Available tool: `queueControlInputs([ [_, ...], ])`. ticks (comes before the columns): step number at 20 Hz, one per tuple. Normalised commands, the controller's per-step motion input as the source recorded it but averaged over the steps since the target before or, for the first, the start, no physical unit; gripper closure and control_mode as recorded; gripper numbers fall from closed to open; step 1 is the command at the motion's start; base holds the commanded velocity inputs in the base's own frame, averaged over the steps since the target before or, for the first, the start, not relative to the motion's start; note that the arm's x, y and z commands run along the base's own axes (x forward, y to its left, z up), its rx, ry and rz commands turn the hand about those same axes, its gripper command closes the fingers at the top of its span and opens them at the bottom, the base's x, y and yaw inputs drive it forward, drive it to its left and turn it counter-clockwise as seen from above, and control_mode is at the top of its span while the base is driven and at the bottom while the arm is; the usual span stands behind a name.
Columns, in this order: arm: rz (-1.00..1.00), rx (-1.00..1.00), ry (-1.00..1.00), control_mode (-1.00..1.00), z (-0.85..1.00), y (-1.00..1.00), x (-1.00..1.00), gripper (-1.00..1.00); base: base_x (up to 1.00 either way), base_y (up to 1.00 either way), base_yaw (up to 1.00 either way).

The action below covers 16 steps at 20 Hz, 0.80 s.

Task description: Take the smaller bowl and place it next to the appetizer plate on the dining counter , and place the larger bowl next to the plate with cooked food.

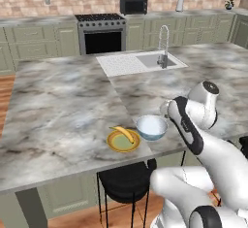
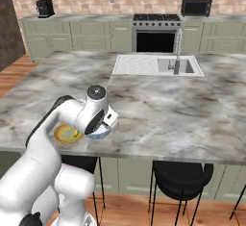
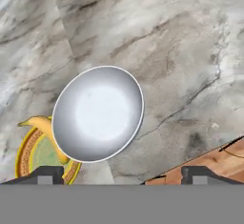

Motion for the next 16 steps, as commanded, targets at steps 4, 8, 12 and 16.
queueControlInputs([
  [4,0.00,-0.14,-0.51,-1.00,0.71,0.00,-0.82,-1.00,0.00,0.00,0.00],
  [8,0.00,-0.07,-0.47,-1.00,0.68,-0.14,-0.85,-1.00,0.00,0.00,0.00],
  [12,0.00,-0.01,-0.27,-1.00,0.76,-0.37,-0.69,-1.00,0.00,0.00,0.00],
  [16,0.00,0.00,-0.04,-1.00,0.69,-0.56,-0.27,-1.00,0.00,0.00,0.00],
])
